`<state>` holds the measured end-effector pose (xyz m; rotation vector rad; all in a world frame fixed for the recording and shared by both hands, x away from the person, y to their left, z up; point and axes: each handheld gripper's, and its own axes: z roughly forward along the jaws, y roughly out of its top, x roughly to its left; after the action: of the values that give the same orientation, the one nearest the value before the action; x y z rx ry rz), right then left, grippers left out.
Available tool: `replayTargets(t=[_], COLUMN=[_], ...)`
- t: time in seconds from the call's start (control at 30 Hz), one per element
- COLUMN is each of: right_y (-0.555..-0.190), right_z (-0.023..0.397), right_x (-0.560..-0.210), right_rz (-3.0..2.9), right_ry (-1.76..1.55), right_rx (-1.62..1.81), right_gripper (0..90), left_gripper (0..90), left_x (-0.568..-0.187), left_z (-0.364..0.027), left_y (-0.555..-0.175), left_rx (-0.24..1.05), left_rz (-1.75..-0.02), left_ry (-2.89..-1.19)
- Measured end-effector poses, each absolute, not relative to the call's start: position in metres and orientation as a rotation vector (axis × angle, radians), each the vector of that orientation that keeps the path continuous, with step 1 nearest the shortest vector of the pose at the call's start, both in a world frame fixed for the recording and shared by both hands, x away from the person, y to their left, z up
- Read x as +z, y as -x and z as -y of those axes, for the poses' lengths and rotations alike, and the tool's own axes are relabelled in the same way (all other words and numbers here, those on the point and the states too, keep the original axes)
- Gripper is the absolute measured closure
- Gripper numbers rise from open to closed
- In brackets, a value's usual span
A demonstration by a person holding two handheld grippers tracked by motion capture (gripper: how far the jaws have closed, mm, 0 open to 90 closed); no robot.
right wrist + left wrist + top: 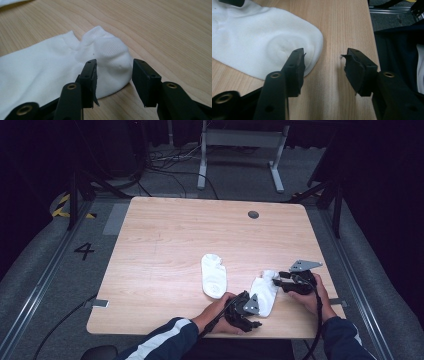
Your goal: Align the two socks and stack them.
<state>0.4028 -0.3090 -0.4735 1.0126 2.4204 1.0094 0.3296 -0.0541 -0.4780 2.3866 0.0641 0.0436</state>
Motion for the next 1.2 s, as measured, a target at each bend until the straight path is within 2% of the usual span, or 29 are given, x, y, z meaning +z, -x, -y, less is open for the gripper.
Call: replayTargets(t=[0.13,0.27,0.37,0.43,0.5,0.57,0.63,0.7,0.77,0.9,0.97,1.07,1.1,1.2], right_y=[-0.405,-0.402,-0.395,-0.39,-0.384,-0.381,-0.378,-0.377,-0.376,-0.372,-0.372,-0.373,-0.375,-0.377], right_z=[0.311,0.311,0.308,0.306,0.304,0.303,0.303,0.307,0.312,0.316,0.314,0.311,0.309,0.311], right_x=[-0.476,-0.475,-0.473,-0.473,-0.473,-0.472,-0.469,-0.467,-0.464,-0.462,-0.463,-0.466,-0.468,-0.47], right_rz=[-2.426,-2.448,-2.482,-2.485,-2.502,-2.502,-2.478,-2.443,-2.424,-2.436,-2.447,-2.466,-2.471,-2.488], right_ry=[-1.051,-1.041,-1.003,-0.987,-0.949,-0.939,-0.958,-0.977,-0.976,-0.922,-0.896,-0.88,-0.869,-0.866], right_rx=[1.02,1.01,1.001,1.011,1.011,0.998,0.975,0.946,0.969,1.057,1.053,1.025,1.018,1.027], right_gripper=[55.3,59.4,65.5,77.8,83.5,80.3,60.6,57.5,58.5,70.1,72.2,72.2,67.9,62.7], left_gripper=[61.1,65.3,67.7,71.0,72.3,69.0,61.9,55.5,50.4,47.8,48.0,50.4,53.2,63.4], left_x=[-0.477,-0.474,-0.472,-0.471,-0.469,-0.469,-0.468,-0.468,-0.464,-0.46,-0.463,-0.469,-0.474,-0.476], left_z=[0.049,0.04,0.029,0.023,0.018,0.017,0.019,0.022,0.023,0.032,0.037,0.041,0.041,0.037], left_y=[-0.332,-0.335,-0.336,-0.334,-0.331,-0.329,-0.327,-0.325,-0.323,-0.321,-0.32,-0.319,-0.322,-0.328], left_rx=[0.035,0.039,0.047,0.063,0.07,0.089,0.098,0.107,0.154,0.138,0.129,0.129,0.116,0.089], left_rz=[-0.065,-0.06,-0.061,-0.054,-0.022,-0.02,-0.025,-0.034,-0.036,-0.031,-0.009,-0.005,-0.009,-0.045], left_ry=[-2.392,-2.417,-2.437,-2.45,-2.467,-2.463,-2.458,-2.445,-2.421,-2.359,-2.381,-2.411,-2.412,-2.393])
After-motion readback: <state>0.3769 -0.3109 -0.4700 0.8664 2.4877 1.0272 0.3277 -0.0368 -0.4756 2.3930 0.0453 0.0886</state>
